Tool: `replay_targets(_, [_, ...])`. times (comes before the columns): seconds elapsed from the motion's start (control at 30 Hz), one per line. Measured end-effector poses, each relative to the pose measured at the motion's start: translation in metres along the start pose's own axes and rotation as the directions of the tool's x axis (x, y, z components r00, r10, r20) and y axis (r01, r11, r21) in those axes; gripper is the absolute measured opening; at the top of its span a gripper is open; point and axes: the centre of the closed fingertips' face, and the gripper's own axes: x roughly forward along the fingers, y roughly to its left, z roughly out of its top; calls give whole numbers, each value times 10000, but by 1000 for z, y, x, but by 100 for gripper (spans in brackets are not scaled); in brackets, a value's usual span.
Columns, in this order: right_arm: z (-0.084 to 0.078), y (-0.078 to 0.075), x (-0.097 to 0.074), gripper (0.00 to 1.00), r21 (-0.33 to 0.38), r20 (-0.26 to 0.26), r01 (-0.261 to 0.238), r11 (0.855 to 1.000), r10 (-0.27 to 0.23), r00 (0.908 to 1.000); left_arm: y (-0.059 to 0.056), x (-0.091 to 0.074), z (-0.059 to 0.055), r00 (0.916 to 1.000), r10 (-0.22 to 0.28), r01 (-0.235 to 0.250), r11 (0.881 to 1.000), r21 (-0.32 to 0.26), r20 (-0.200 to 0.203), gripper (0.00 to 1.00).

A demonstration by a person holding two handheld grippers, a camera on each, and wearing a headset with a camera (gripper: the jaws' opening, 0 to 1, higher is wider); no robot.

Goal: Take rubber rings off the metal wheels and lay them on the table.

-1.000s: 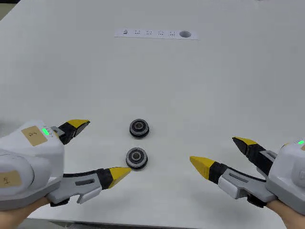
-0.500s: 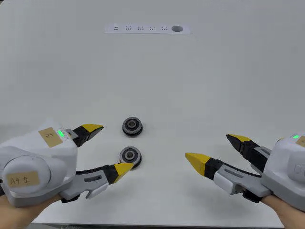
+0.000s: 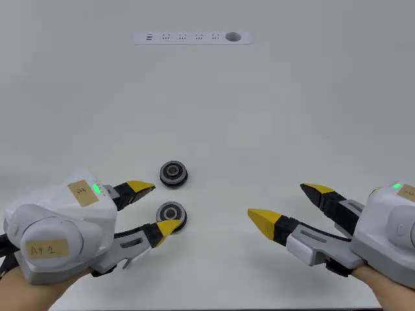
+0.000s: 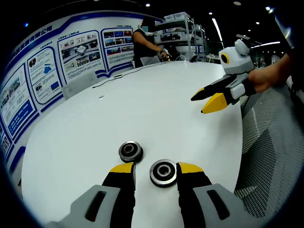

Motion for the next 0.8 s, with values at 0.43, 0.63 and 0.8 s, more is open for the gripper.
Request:
replay_targets(0.43, [-1,1,1,65,153,-23,-63,9999,63,10000,-9,4,-7,9987,-415,421,9989,199,-286,21])
replay_targets(0.63, [-1,0,1,65,167,-38,-43,9999,44,10000,-10,5,-7,9984,-488,494,9985,218,-302,18])
replay_targets(0.8, [-1,0,0,65,171,-24,-29,9998,29,10000,-10,7,-9,9977,-570,576,9982,161,-356,16])
